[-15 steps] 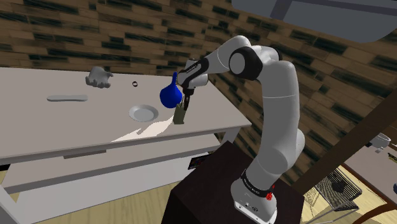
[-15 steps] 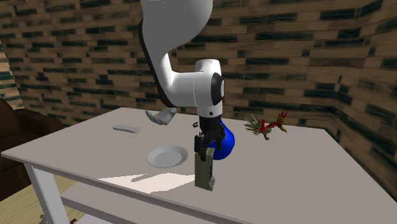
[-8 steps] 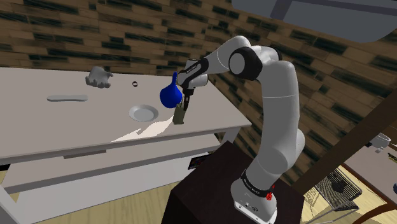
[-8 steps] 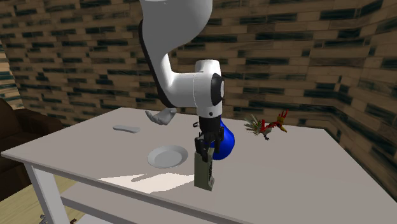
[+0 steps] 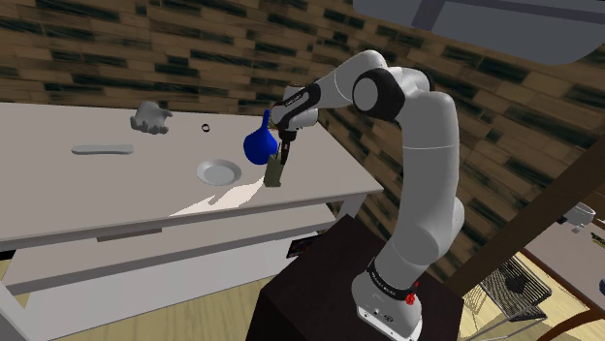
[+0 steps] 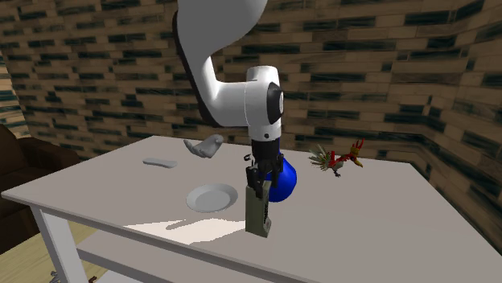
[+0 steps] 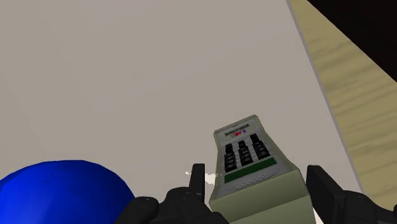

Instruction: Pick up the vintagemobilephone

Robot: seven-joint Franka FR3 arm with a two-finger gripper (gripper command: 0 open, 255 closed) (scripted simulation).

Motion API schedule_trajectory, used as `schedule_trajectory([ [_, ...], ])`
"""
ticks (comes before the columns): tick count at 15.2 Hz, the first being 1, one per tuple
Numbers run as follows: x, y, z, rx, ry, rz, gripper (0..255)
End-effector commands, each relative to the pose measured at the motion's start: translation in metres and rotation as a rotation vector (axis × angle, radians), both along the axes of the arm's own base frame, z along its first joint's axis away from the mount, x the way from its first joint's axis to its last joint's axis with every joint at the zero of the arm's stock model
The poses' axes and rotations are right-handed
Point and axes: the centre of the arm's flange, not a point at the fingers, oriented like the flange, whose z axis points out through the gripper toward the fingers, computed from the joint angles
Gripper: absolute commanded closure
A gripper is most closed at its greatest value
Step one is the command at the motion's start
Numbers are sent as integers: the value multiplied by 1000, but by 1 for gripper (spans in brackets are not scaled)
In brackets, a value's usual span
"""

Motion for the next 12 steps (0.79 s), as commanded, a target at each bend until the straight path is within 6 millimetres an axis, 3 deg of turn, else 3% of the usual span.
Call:
schedule_trajectory([
  [1,0,0,10,0,-1,0,255],
  [10,0,0,58,0,-1,0,255],
  [12,0,0,58,0,-1,0,255],
])
